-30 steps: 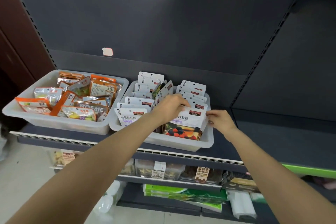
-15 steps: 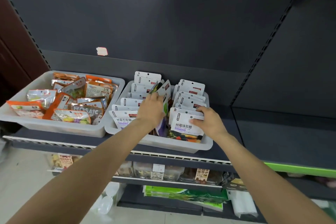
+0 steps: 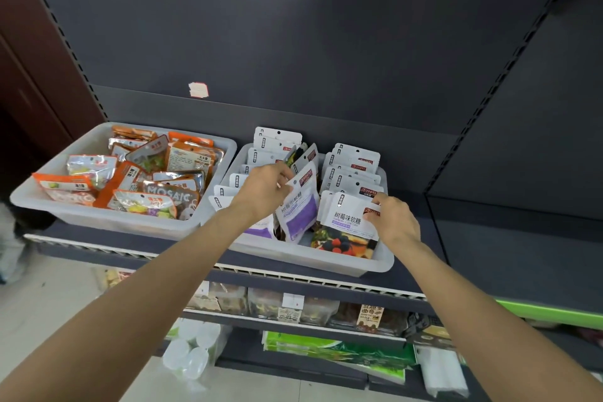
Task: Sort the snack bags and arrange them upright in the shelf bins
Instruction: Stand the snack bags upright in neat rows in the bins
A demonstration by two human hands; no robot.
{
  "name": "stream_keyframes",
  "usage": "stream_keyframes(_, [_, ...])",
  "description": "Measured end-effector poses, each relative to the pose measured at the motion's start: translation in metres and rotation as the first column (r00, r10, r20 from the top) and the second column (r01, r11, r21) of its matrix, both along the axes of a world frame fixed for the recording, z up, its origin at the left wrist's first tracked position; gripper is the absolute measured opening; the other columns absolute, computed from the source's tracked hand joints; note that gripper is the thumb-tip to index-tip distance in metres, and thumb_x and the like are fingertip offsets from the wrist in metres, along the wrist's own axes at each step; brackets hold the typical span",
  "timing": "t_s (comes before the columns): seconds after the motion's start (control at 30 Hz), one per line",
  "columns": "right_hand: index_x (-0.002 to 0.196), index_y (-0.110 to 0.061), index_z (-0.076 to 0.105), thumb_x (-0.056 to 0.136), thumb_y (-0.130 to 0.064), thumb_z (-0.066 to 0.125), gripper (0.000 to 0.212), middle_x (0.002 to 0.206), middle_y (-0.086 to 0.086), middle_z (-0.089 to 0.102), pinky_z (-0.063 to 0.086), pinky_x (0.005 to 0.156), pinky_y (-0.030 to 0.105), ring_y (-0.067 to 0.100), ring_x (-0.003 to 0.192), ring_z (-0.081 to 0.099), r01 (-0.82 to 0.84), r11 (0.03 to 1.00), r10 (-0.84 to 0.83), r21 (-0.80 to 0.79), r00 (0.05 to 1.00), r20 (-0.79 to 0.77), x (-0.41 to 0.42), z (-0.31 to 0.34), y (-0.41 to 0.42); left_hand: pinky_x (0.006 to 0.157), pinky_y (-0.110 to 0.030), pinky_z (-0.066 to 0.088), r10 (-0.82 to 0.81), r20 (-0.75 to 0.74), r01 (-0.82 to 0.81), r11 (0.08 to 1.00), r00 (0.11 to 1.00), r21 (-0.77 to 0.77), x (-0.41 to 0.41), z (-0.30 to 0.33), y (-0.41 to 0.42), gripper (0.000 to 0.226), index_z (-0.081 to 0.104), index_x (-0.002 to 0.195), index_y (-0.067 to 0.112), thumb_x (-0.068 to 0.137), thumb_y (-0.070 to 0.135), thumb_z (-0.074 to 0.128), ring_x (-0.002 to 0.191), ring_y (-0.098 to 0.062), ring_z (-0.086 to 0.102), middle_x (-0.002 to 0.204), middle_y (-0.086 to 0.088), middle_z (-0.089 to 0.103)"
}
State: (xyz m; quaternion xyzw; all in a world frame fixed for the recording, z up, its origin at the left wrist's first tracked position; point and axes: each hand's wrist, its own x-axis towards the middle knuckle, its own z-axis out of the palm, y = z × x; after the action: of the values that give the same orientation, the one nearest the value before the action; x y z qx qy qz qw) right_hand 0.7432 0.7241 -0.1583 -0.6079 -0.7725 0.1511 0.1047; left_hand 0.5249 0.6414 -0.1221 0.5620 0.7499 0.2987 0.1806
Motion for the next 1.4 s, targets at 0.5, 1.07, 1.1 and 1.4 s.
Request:
stream_keyframes(0.5, [0.116,-0.018,0.063,0.084,-0.008,0.069,0.034,0.093,-0.007,0.063,0.044,0.075,0.009,0.006,0.085,0.060,-0.251,0.966,0.201,-0.064,0.883,-0.425,0.002,0.015,-0.031,0.080,-0.033,0.058,-0.068,0.665,0.134,0.990,0.744,-0.048,0.068,-0.003,0.030,0.067,0.028,0.139,0.013,0.085,0.001,0.065,0.094,-0.023,0.067,0.108,-0.014,0.065])
stream_keyframes(1.07, [0.102,-0.018,0.068,0.093,-0.018,0.056,0.015,0.092,0.005,0.066,0.039,0.060,0.029,0.022,0.080,0.057,-0.099,0.994,0.092,0.048,0.988,0.124,0.032,0.004,-0.032,0.105,-0.033,0.034,-0.269,0.026,0.270,0.956,0.963,-0.115,0.054,-0.034,0.019,0.067,0.033,0.142,0.018,0.085,0.013,0.068,0.125,-0.024,0.043,0.140,-0.009,0.042])
stream_keyframes(1.1, [0.104,-0.019,0.069,0.092,-0.018,0.058,0.016,0.092,0.005,0.066,0.039,0.061,0.029,0.022,0.081,0.057,-0.122,0.992,0.119,0.020,0.984,0.131,0.031,0.005,-0.031,0.110,-0.033,0.027,-0.291,-0.001,0.288,0.949,0.957,-0.127,0.056,-0.033,0.020,0.076,0.027,0.146,0.018,0.083,0.012,0.069,0.134,-0.024,0.032,0.147,-0.008,0.033])
stream_keyframes(1.4, [0.125,-0.015,0.056,0.094,-0.031,0.056,0.035,0.121,0.001,0.060,0.040,0.087,0.023,0.015,0.110,0.056,-0.159,0.985,0.130,-0.062,0.934,-0.334,0.039,0.022,0.066,0.118,-0.032,0.014,-0.419,-0.138,0.385,0.897,0.897,-0.218,0.061,-0.030,0.040,0.093,0.009,0.152,0.025,0.083,0.016,0.070,0.146,-0.017,0.008,0.159,0.006,0.004])
